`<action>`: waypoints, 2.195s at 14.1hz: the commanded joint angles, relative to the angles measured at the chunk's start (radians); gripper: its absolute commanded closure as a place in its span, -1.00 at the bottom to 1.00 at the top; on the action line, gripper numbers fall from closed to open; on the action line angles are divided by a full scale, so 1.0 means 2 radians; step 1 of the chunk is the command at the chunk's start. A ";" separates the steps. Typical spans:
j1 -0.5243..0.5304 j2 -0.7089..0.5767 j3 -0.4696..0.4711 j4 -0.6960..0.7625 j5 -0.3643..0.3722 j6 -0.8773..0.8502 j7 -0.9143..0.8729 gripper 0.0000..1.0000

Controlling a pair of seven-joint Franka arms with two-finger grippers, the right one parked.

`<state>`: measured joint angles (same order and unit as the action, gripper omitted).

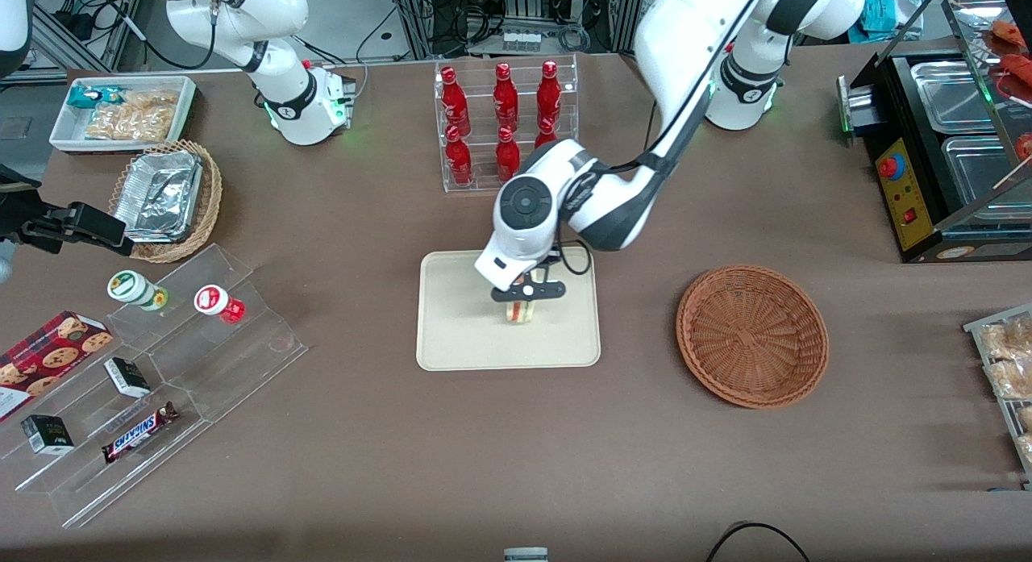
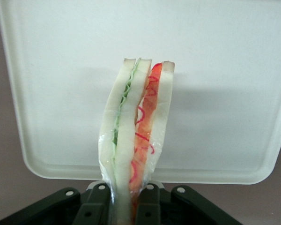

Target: Place sandwich from basket to tray

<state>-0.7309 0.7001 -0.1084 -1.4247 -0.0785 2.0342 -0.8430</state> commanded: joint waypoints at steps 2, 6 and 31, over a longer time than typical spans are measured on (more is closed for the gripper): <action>-0.014 0.047 0.007 0.060 -0.001 -0.004 -0.011 0.91; -0.015 0.056 0.007 0.068 -0.001 0.013 -0.072 0.91; 0.080 -0.124 0.066 0.001 0.003 -0.163 -0.052 -1.00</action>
<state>-0.6204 0.5151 0.0289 -1.3291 -0.0762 1.7136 -0.9694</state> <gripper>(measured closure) 0.000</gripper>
